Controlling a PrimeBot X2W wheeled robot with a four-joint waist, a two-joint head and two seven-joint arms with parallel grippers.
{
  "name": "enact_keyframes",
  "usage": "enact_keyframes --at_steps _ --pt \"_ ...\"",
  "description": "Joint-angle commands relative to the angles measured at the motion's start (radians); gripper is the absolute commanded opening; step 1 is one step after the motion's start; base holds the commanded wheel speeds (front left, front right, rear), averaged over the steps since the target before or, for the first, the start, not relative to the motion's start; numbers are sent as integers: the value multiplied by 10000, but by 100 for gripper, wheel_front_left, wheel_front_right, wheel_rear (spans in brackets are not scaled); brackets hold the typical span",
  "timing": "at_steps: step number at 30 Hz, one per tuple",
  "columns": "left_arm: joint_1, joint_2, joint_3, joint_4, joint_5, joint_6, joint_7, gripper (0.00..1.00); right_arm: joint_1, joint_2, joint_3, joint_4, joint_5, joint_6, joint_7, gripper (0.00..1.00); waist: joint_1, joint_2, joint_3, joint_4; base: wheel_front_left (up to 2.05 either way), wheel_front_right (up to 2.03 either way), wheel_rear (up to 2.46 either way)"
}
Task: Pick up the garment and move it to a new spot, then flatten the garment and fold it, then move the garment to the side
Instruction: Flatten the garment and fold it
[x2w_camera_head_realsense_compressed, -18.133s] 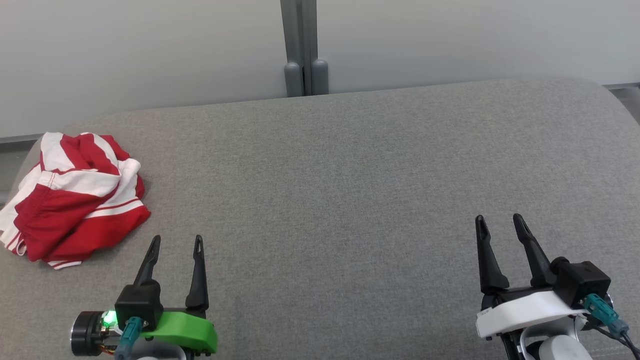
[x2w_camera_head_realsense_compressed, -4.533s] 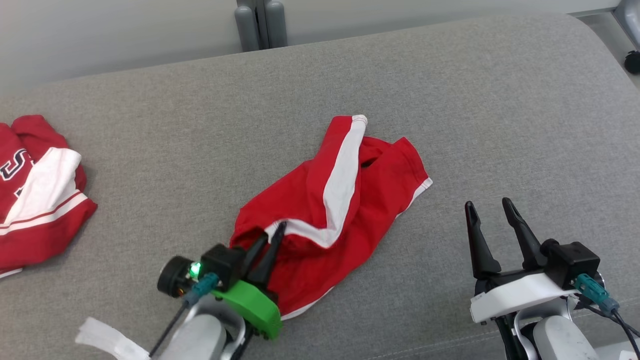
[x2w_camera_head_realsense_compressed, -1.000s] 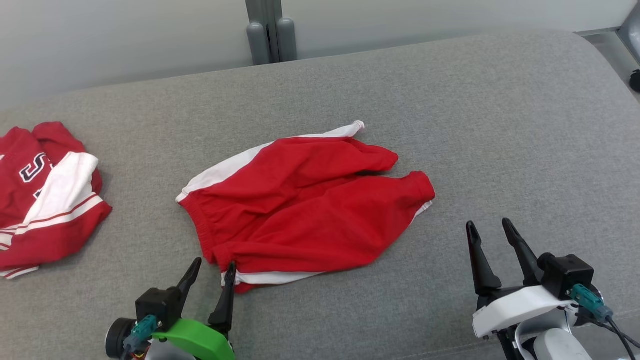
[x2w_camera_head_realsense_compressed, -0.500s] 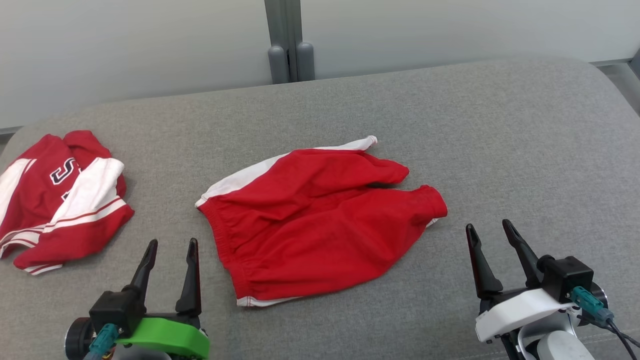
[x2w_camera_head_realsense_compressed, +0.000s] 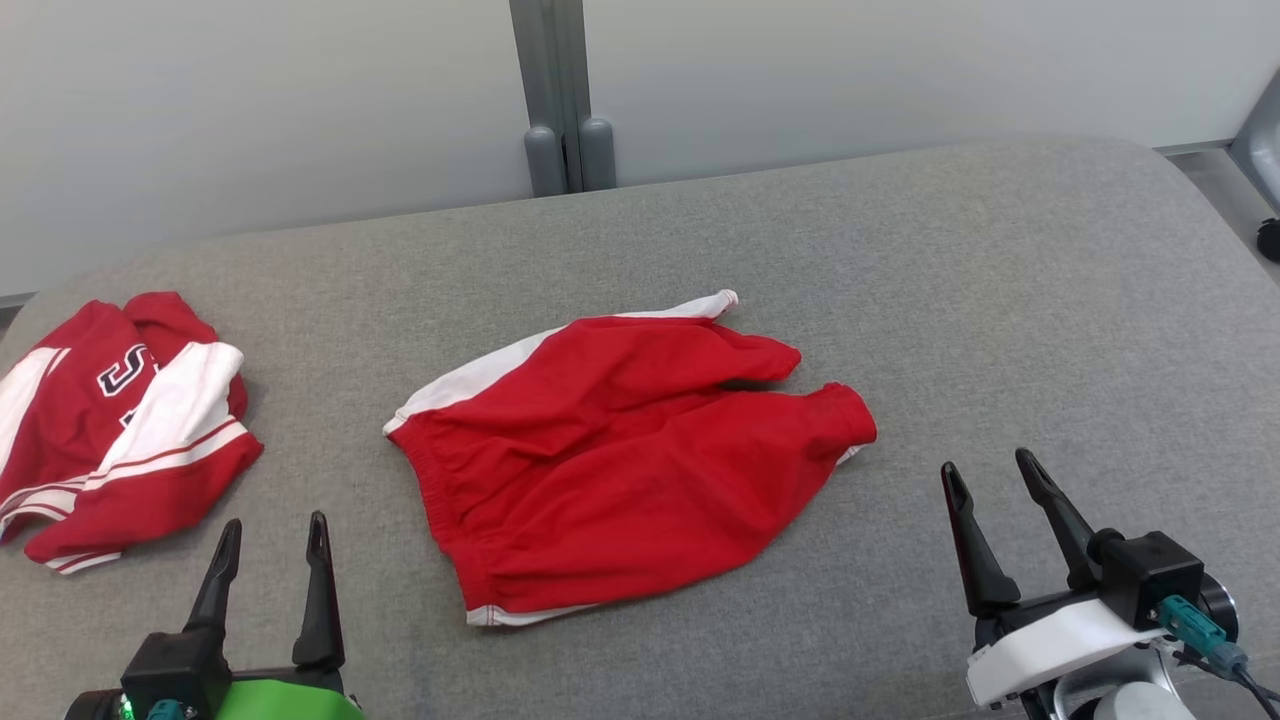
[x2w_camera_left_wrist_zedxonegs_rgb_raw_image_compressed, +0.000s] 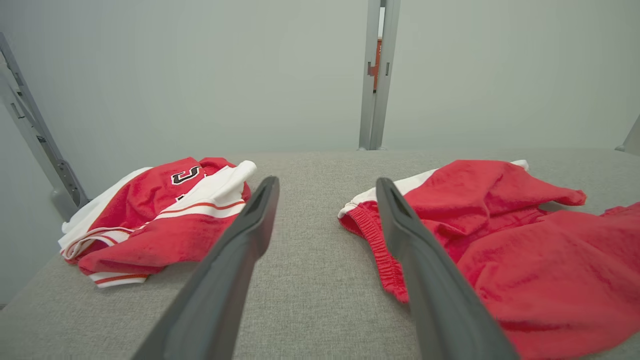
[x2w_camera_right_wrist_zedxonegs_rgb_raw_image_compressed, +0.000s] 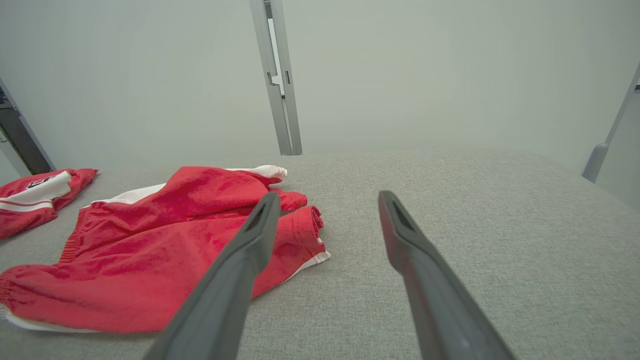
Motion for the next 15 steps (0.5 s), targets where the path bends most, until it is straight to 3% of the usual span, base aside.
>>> enact_keyframes --at_steps 1,15 --pt "200 -15 110 42 109 -87 -31 100 147 -42 -26 -78 -81 5 -32 100 0 0 -26 6 0 0 0" --pt "227 -222 278 270 306 -278 -32 100 231 24 22 -36 -115 5 -32 100 0 0 -64 159 0 0 0"
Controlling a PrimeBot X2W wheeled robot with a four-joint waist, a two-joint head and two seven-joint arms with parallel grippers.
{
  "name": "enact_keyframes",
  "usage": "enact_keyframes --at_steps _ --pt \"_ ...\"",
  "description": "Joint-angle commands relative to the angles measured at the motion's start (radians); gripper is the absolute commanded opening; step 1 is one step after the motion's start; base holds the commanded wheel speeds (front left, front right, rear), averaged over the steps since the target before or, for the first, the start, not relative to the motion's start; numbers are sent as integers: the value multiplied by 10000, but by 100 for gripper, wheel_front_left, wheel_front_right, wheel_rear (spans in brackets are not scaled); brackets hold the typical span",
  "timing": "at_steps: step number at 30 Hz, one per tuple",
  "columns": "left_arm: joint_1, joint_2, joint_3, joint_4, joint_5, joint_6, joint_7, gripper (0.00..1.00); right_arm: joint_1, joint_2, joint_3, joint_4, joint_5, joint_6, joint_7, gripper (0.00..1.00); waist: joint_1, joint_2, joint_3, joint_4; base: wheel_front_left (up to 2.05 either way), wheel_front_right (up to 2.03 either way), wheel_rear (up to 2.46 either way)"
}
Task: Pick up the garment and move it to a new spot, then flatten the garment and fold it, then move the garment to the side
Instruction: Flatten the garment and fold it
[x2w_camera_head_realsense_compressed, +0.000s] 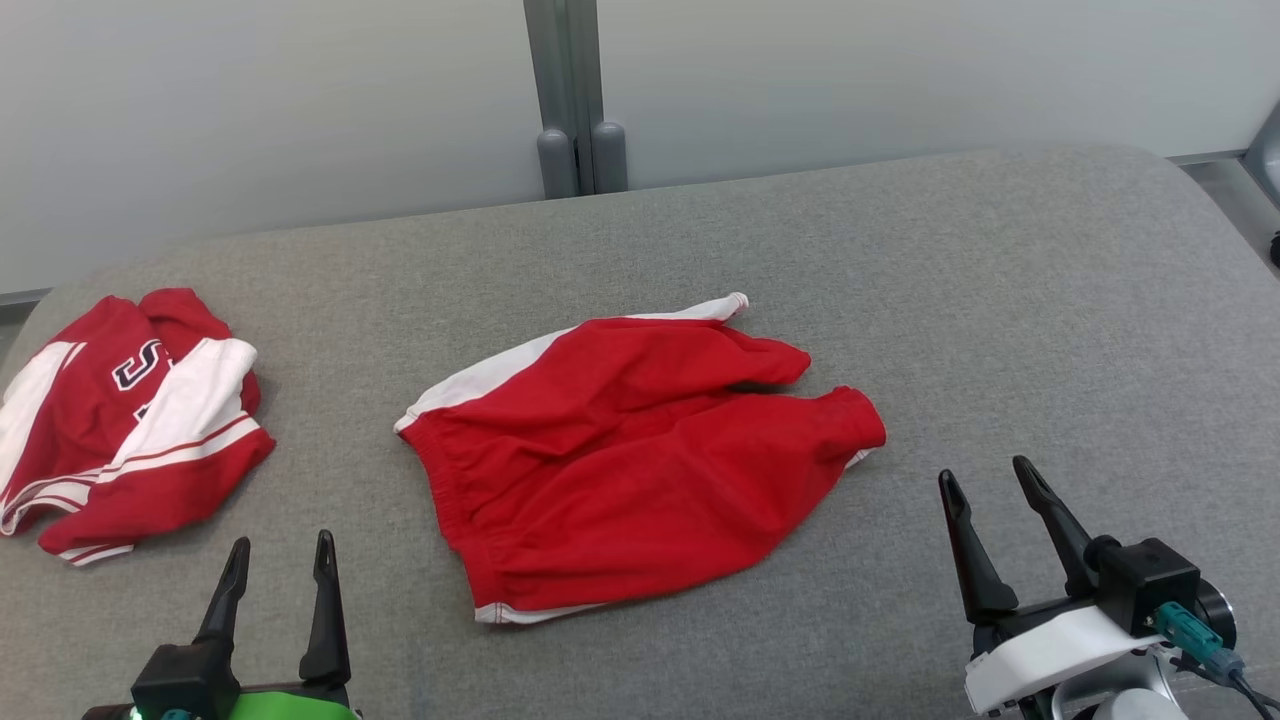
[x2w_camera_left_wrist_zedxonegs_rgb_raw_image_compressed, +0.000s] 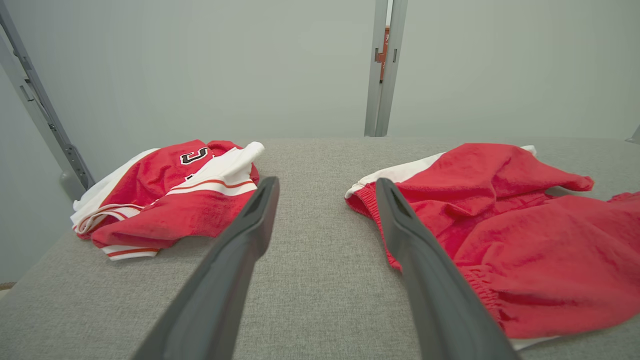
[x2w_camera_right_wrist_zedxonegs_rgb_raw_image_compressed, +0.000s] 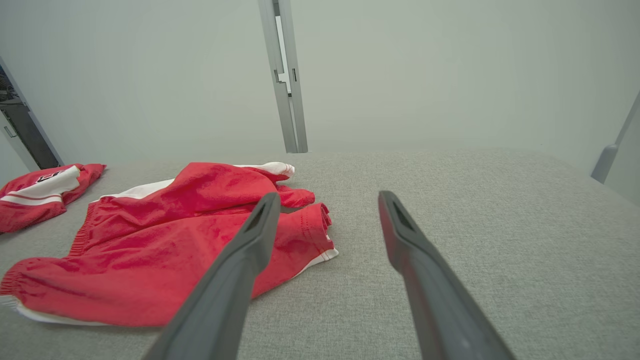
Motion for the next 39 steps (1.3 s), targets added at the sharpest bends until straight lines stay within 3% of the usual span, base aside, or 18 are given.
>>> enact_keyframes --at_steps 1,23,31,39 --pt "49 -1 49 24 82 -41 -32 100 81 -6 17 17 -37 5 -34 100 0 0 -1 5 0 0 0" --pt "145 -207 -158 428 221 -347 -32 100 84 -20 4 459 2 5 -34 100 0 0 24 59 0 0 0" --pt "125 197 -1679 1349 432 -519 -20 100 -345 -242 148 1146 83 5 -34 100 0 0 268 179 0 0 0" --pt "-967 718 -3752 2402 38 -537 -21 100 -1363 -531 368 2511 155 5 -34 100 0 0 906 368 0 0 0"
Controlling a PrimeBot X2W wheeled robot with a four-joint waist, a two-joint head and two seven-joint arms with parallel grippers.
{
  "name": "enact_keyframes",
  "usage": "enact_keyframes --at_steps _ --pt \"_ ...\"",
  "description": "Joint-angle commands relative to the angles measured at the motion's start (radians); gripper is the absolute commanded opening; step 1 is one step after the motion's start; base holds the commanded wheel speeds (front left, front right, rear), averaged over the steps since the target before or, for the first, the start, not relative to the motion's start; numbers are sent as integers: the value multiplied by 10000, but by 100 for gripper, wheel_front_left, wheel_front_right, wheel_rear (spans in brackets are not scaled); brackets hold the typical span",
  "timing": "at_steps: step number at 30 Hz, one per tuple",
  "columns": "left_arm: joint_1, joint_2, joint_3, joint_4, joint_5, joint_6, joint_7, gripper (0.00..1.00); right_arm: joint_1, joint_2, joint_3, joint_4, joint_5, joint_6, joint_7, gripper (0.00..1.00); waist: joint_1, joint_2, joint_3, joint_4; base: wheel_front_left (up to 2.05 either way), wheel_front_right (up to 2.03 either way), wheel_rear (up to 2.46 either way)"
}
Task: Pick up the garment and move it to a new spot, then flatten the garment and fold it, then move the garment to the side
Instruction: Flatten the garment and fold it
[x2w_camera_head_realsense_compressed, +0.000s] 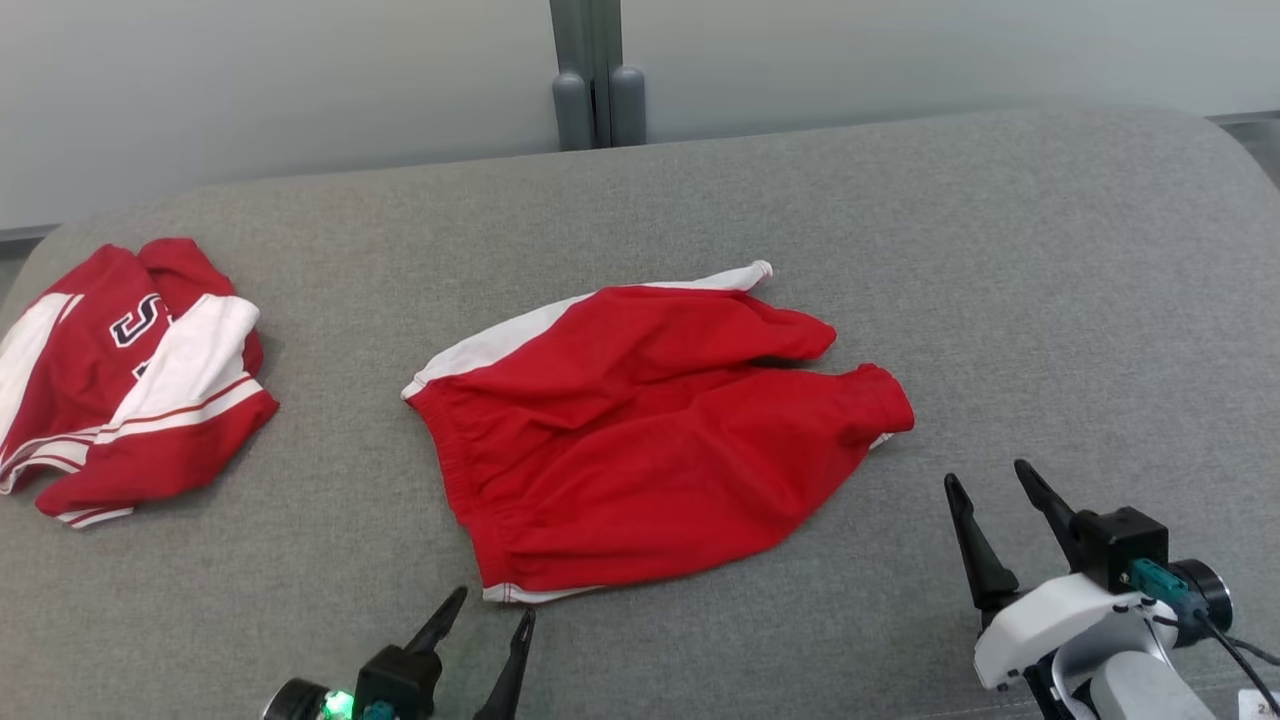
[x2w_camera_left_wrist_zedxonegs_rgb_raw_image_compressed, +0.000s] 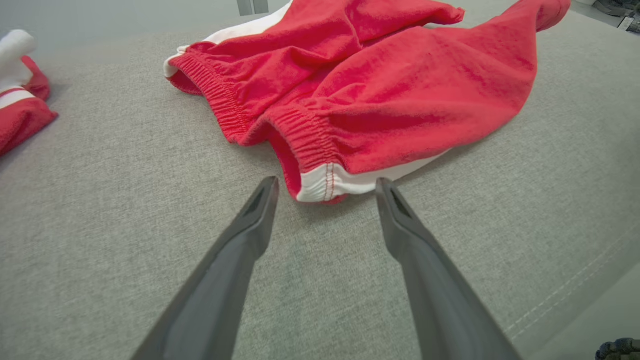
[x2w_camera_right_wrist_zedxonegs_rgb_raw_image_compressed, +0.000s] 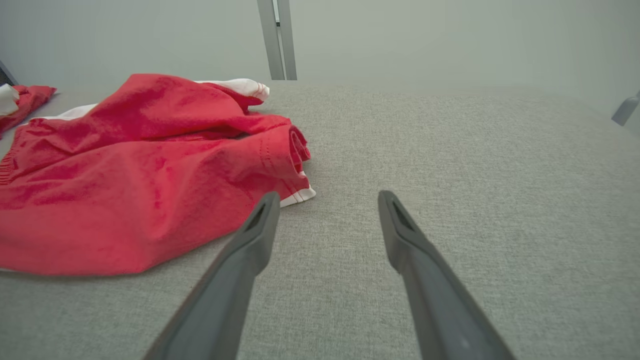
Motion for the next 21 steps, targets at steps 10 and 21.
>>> enact_keyframes --at_steps 10,21 --pt "-1677 139 -805 694 -474 -18 -4 100 -2185 -306 684 2134 227 5 -34 100 0 -1 1275 324 0 0 0" --pt "-2297 105 -1347 928 -733 -20 -4 100 -3567 -488 1951 3741 938 5 -33 100 0 -1 1733 663 0 0 0"
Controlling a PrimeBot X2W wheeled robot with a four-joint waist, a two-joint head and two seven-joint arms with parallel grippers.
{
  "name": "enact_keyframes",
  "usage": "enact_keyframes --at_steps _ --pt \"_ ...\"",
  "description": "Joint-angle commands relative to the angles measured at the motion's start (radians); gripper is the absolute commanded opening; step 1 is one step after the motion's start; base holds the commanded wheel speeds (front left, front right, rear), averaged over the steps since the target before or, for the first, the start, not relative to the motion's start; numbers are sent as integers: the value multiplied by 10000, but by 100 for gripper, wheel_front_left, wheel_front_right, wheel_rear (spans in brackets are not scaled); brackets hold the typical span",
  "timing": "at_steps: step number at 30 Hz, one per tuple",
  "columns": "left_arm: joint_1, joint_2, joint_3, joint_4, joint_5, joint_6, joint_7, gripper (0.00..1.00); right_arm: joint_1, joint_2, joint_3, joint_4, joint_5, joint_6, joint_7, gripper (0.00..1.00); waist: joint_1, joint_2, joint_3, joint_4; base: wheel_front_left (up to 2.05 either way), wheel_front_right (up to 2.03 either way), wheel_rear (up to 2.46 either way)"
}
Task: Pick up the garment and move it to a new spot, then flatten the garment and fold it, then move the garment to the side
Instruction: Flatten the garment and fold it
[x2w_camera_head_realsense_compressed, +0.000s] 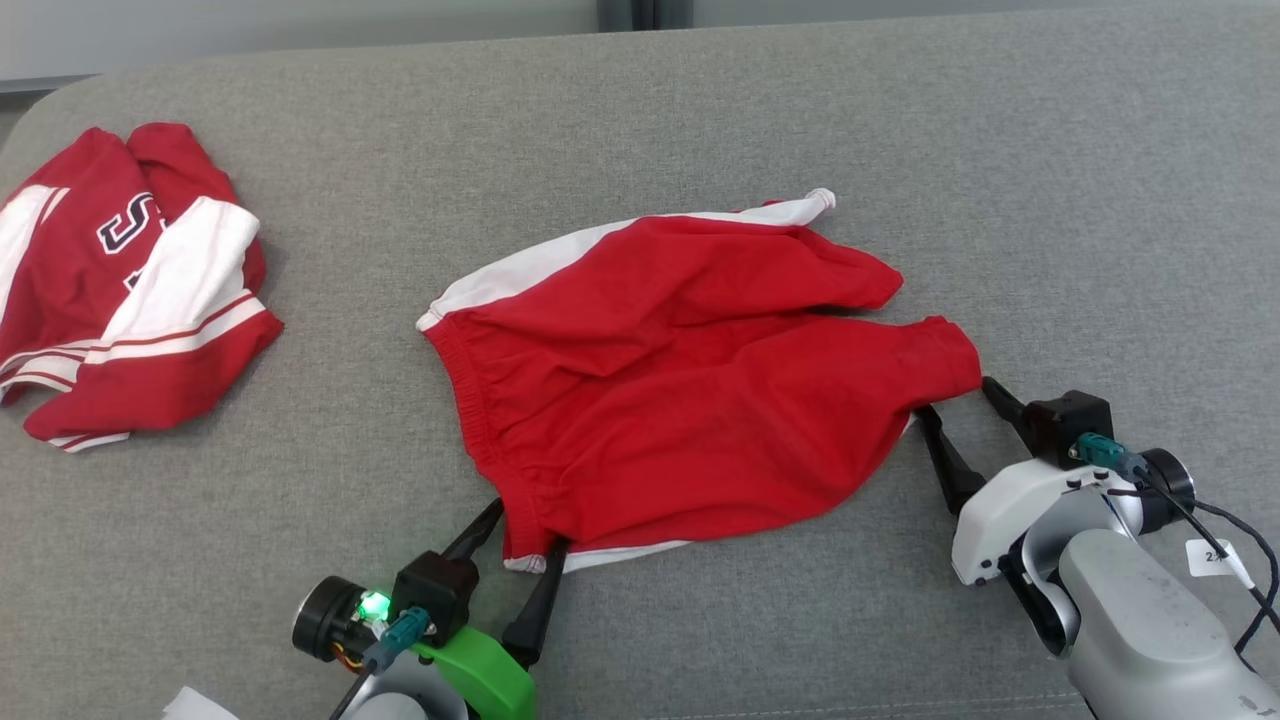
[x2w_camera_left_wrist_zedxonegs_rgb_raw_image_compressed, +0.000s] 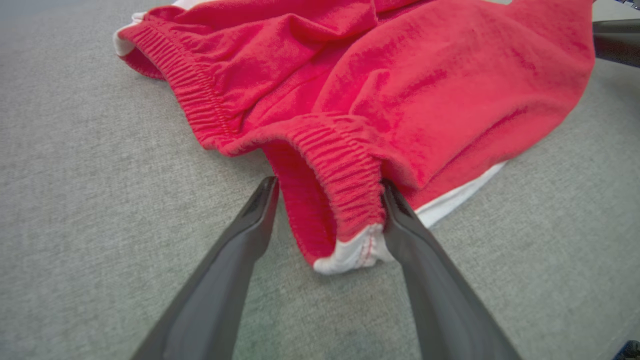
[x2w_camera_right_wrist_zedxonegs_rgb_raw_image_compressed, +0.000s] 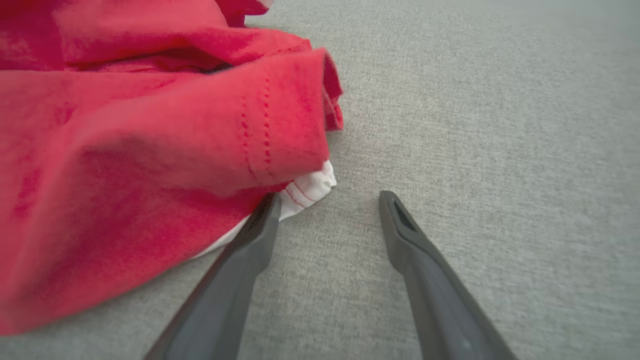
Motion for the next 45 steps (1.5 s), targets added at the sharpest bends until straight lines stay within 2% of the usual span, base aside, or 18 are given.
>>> enact_keyframes --at_steps 1,7,8,9,10,11,18,27,31,35,39,45 --pt "-179 -11 -50 12 -51 -20 -4 100 -139 -84 113 144 162 5 -34 100 0 0 97 95 0 0 0" --pt "-230 -62 -477 -155 -304 -20 -4 100 -582 -65 729 647 877 5 -6 100 0 0 371 257 0 0 0" --pt "-220 -86 -520 -171 -350 -20 -4 88 -641 -65 816 714 980 5 1 76 0 0 390 284 0 0 0" --pt "-205 -99 -563 -185 -420 -20 -4 43 -692 -63 935 751 1093 5 4 29 0 0 405 310 0 0 0" --pt "-189 -100 -596 -192 -476 -20 -4 26 -715 -62 1002 751 1181 7 4 0 0 0 407 323 0 0 0" --pt "-158 -117 -638 -200 -510 -20 -4 0 -692 -79 1044 739 1297 5 6 0 0 0 389 336 0 0 0" --pt "465 -253 -747 -551 -781 -20 -4 0 382 -337 651 -119 1629 -3 -8 0 0 0 -162 181 0 0 0" --pt "1500 -211 -52 -1977 -774 -9 -4 0 3225 -458 -573 -2825 1348 -1 -22 0 0 0 -853 -304 0 0 0" --pt "1462 -3 164 -2562 -697 -11 -4 0 3574 -580 -666 -3766 1236 -1 -21 0 0 0 -982 -607 0 0 0" --pt "694 395 150 -2944 -681 -15 18 0 3144 -538 -815 -4534 1613 -1 -21 0 0 0 -979 -794 0 0 0" --pt "-722 839 -55 -2999 -1033 -17 232 0 2099 -549 -699 -4681 2233 -1 -18 0 0 0 -794 -885 0 0 0" --pt "-4120 1246 -227 -2244 -2149 -17 826 0 -821 -436 -855 -4228 3567 -1 583 0 0 0 304 -970 0 0 0"
